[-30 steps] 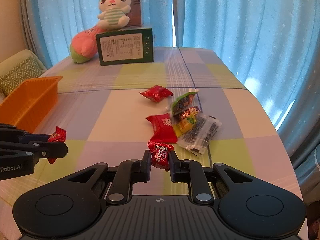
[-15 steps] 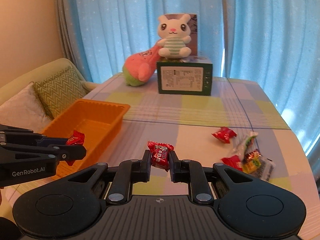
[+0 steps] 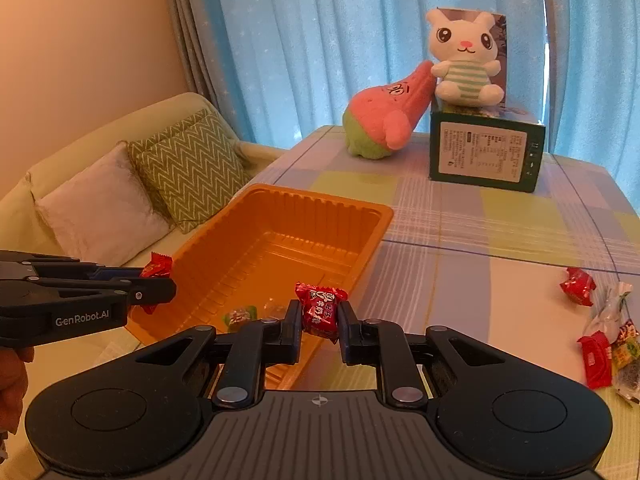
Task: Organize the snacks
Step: 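Carry the red candy with the left tool into the orange tray and release, then withdraw the left tool from the tray toward the snack pile, then grasp the large red candy packet with the left tool, then drop the red packet into the tray with left tool while right carries stick packet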
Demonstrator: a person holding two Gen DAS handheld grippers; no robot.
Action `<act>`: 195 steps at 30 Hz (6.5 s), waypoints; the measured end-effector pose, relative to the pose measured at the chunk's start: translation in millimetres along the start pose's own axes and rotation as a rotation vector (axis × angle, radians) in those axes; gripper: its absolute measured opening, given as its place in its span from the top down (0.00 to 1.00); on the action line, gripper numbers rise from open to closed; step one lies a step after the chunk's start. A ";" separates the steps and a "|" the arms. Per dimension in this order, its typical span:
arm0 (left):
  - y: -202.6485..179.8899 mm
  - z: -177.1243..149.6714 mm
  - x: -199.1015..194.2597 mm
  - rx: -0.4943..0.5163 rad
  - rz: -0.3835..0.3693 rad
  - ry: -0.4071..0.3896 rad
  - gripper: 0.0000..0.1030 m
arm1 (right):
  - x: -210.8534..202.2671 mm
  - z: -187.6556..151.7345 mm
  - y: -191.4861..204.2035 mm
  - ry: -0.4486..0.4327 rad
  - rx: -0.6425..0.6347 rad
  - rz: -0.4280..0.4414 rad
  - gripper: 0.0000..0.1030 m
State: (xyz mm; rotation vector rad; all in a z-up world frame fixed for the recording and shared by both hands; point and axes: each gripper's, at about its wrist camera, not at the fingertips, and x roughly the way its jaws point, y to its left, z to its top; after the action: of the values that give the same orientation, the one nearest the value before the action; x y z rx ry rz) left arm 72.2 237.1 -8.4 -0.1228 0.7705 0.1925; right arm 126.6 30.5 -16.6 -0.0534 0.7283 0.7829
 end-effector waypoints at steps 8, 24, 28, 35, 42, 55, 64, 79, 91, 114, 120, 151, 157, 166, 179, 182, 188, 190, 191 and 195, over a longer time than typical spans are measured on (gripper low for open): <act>14.1 0.1 28.0 0.000 -0.029 0.034 0.81 | 27.1 3.5 11.7 0.030 -0.011 0.016 0.82; 36.1 -12.1 8.5 -0.072 0.044 -0.033 0.42 | 40.2 3.7 20.1 0.044 -0.012 0.109 0.81; 40.2 -13.3 -0.7 -0.088 0.070 -0.054 0.36 | 29.0 -0.1 18.4 0.002 -0.016 0.097 0.34; 26.9 -17.1 -17.0 -0.058 0.089 -0.088 0.36 | -7.4 -11.8 -9.9 0.004 0.070 0.005 0.34; -3.2 -19.2 -37.3 -0.046 0.045 -0.117 0.35 | -60.0 -31.7 -46.2 -0.013 0.175 -0.096 0.34; -96.4 -16.9 -55.5 0.009 -0.130 -0.083 0.22 | -149.3 -59.7 -107.1 -0.076 0.307 -0.251 0.34; -154.6 -9.4 -49.6 0.059 -0.210 -0.073 0.20 | -194.2 -76.4 -151.2 -0.110 0.391 -0.359 0.34; -201.0 -5.6 -18.6 0.079 -0.258 -0.028 0.19 | -198.1 -87.9 -193.5 -0.138 0.458 -0.413 0.34; -222.5 4.1 47.8 0.062 -0.242 0.032 0.19 | -130.7 -85.6 -250.4 -0.107 0.487 -0.430 0.34; -235.9 6.6 125.1 0.085 -0.251 0.098 0.19 | -35.1 -80.2 -290.4 0.027 0.351 -0.458 0.60; -238.8 4.8 127.0 0.092 -0.275 0.102 0.19 | -40.6 -84.3 -274.8 0.046 0.360 -0.364 0.65; -314.9 -1.5 186.0 0.308 -0.356 0.094 0.73 | -57.2 -102.0 -291.1 0.059 0.378 -0.432 0.45; -295.8 -8.6 172.9 0.336 -0.341 0.092 0.77 | -47.0 -99.6 -283.7 0.081 0.299 -0.452 0.45; -272.4 -15.7 152.8 0.293 -0.329 0.097 0.77 | -53.8 -101.3 -278.8 0.064 0.352 -0.444 0.63; -244.5 -23.1 96.7 0.252 -0.324 0.088 0.77 | -89.0 -107.6 -223.8 0.038 0.370 -0.367 0.63; -235.8 -25.8 79.2 0.231 -0.319 0.081 0.77 | -98.9 -107.7 -205.5 0.032 0.357 -0.348 0.63; -211.8 -31.2 44.6 0.189 -0.298 0.074 0.77 | -115.2 -102.2 -171.9 0.013 0.331 -0.313 0.63; -203.5 -32.0 33.6 0.178 -0.285 0.068 0.77 | -119.1 -98.9 -161.8 0.006 0.321 -0.301 0.63; -198.8 -32.2 27.6 0.173 -0.277 0.063 0.77 | -120.8 -97.1 -157.2 0.002 0.317 -0.296 0.63; -180.4 -32.3 7.2 0.159 -0.243 0.048 0.77 | -123.2 -87.5 -136.6 -0.009 0.286 -0.274 0.63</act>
State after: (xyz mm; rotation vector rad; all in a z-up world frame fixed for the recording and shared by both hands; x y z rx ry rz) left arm 94.5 56.2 -29.2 -0.0697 0.8084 -0.1031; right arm 106.9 -171.2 -36.4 0.1074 0.7994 0.4131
